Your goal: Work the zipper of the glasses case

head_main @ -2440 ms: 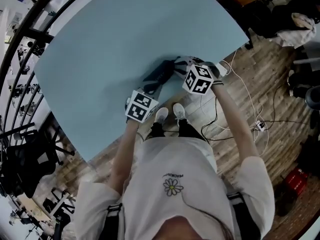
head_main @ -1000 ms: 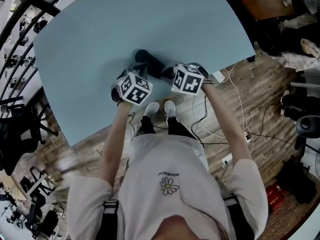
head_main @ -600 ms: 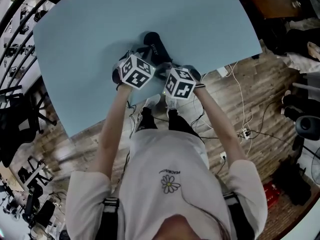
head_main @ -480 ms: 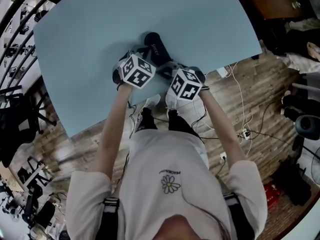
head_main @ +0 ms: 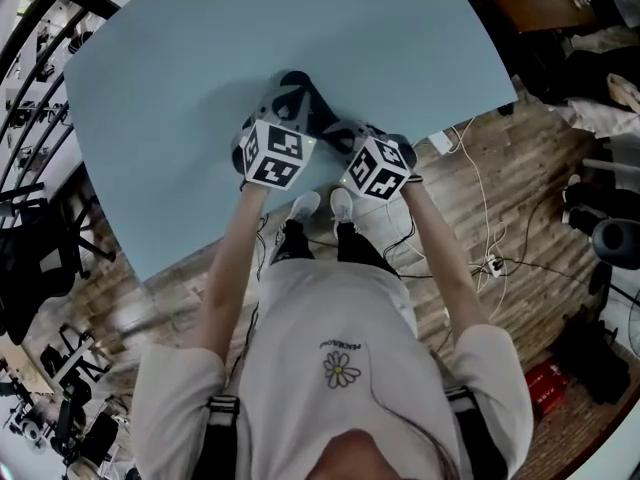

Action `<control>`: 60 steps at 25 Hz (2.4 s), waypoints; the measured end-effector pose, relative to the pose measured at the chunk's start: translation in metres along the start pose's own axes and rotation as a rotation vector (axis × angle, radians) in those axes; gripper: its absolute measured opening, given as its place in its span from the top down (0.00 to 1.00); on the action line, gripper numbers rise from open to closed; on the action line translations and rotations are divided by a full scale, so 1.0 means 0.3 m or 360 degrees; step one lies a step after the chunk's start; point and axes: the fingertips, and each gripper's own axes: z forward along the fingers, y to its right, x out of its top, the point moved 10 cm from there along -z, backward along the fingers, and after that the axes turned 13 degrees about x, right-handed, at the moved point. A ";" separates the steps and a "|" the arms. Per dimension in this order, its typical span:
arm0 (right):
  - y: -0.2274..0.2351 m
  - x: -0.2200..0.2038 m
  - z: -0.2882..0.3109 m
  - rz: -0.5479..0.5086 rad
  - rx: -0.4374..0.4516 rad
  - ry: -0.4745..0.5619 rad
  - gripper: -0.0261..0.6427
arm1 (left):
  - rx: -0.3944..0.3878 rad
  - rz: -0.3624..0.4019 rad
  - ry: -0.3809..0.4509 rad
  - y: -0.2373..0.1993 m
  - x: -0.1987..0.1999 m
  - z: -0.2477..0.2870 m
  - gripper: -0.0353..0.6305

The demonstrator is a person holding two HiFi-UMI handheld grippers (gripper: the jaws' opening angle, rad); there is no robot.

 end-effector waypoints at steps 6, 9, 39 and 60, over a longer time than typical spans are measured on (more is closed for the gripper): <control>0.008 -0.003 0.004 0.0048 0.0034 0.0038 0.95 | -0.0220 0.0078 -0.0241 0.102 -0.034 0.062 0.92; 0.009 -0.015 -0.010 0.0032 0.0020 -0.0004 0.95 | -0.0172 0.0095 -0.0216 0.113 -0.048 0.053 0.92; 0.224 -0.126 -0.007 -0.0193 0.0510 -0.0278 0.94 | -0.0053 0.0036 -0.0331 0.139 -0.032 0.075 0.92; 0.053 -0.083 0.033 -0.0005 0.0346 -0.0241 0.95 | -0.0155 0.0178 -0.0307 0.121 -0.036 0.076 0.92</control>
